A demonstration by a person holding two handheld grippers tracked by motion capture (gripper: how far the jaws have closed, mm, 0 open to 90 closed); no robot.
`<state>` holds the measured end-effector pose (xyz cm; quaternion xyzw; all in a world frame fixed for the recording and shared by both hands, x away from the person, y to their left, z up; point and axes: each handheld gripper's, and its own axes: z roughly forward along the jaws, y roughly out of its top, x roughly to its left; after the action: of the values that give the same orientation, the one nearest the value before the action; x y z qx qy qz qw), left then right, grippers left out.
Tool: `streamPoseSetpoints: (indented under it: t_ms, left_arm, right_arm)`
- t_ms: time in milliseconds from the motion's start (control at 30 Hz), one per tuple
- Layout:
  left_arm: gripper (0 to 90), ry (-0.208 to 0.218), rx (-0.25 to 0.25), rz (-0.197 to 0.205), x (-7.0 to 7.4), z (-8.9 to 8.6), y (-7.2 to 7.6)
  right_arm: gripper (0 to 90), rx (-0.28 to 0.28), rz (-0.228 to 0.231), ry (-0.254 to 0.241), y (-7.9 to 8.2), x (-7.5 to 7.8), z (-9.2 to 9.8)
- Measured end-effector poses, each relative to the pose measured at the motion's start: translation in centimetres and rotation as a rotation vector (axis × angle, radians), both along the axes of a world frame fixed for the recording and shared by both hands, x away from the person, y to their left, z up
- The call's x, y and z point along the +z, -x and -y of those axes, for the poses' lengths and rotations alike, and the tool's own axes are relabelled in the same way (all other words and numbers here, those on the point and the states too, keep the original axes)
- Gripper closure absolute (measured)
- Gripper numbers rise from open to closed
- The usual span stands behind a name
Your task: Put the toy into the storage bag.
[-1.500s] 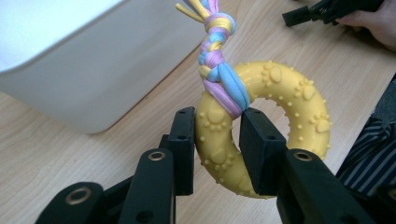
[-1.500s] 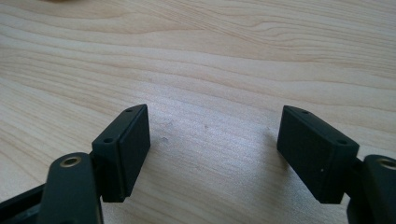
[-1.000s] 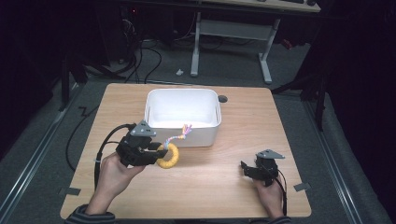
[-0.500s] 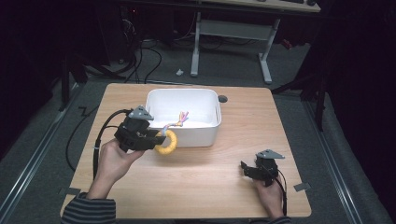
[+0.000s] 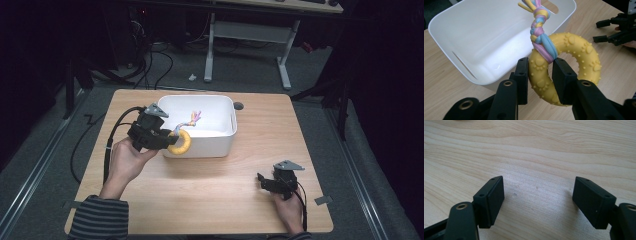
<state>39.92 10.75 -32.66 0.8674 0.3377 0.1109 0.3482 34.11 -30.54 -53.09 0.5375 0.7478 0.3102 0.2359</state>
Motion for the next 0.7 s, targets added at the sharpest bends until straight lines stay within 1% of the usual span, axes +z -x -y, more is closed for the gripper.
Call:
streamPoseSetpoints:
  t_ms: [200, 300, 333, 533, 700]
  left_arm:
    - [66.9, -0.018, 0.007, 0.005, 0.1, 0.7, -0.9]
    - [66.9, -0.016, 0.016, 0.003, 0.1, 0.8, -1.5]
    - [66.9, -0.01, 0.019, -0.004, 0.0, 0.9, -1.7]
    - [66.9, -0.025, 0.042, -0.013, -0.4, 1.1, -2.7]
    - [66.9, -0.029, 0.06, -0.018, -0.8, 1.3, -3.6]
  right_arm:
    - [25.7, 0.0, 0.0, 0.0, 0.0, 0.0, 0.0]
    - [25.7, 0.0, -0.001, 0.0, 0.0, 0.0, 0.0]
    - [25.7, 0.0, -0.001, -0.001, 0.0, 0.0, 0.0]
    - [25.7, -0.001, -0.001, -0.001, 0.0, 0.0, 0.0]
    - [25.7, 0.0, 0.0, -0.001, 0.0, 0.0, 0.0]
